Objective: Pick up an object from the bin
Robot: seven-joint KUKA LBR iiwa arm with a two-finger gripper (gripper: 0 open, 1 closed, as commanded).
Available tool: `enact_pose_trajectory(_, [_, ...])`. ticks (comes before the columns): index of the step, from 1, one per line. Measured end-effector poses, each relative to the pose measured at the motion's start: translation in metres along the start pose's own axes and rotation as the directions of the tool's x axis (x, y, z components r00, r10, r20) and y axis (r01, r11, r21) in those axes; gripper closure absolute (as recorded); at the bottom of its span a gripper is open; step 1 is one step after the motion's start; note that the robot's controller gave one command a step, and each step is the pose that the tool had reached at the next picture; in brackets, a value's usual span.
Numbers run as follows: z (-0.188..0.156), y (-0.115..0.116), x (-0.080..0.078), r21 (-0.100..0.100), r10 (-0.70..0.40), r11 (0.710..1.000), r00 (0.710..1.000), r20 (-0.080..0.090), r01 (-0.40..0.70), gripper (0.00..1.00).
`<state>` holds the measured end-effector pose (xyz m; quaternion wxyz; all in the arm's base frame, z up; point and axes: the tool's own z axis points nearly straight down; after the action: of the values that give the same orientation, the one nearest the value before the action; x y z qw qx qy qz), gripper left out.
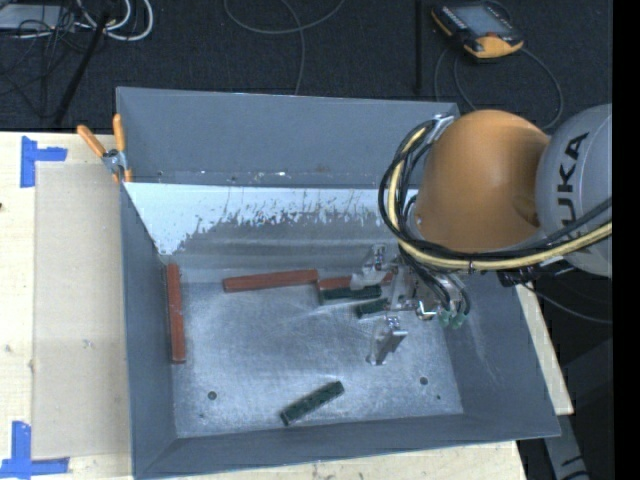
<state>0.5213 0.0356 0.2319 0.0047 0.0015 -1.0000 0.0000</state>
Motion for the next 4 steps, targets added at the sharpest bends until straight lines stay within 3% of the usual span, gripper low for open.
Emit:
enact_pose_trajectory(1, [-0.004,0.000,-0.001,-0.001,0.001,1.000,1.000,0.008,-0.001,0.00])
enact_pose_trajectory(2, [0.036,0.005,0.009,0.001,-0.078,0.997,0.997,0.013,0.078,0.00])
enact_pose_trajectory(3, [0.084,0.017,0.043,0.002,-0.208,0.978,0.978,0.009,0.208,0.00])
enact_pose_trajectory(4, [0.157,0.000,0.023,0.000,-0.108,0.994,0.994,0.024,0.108,1.00])
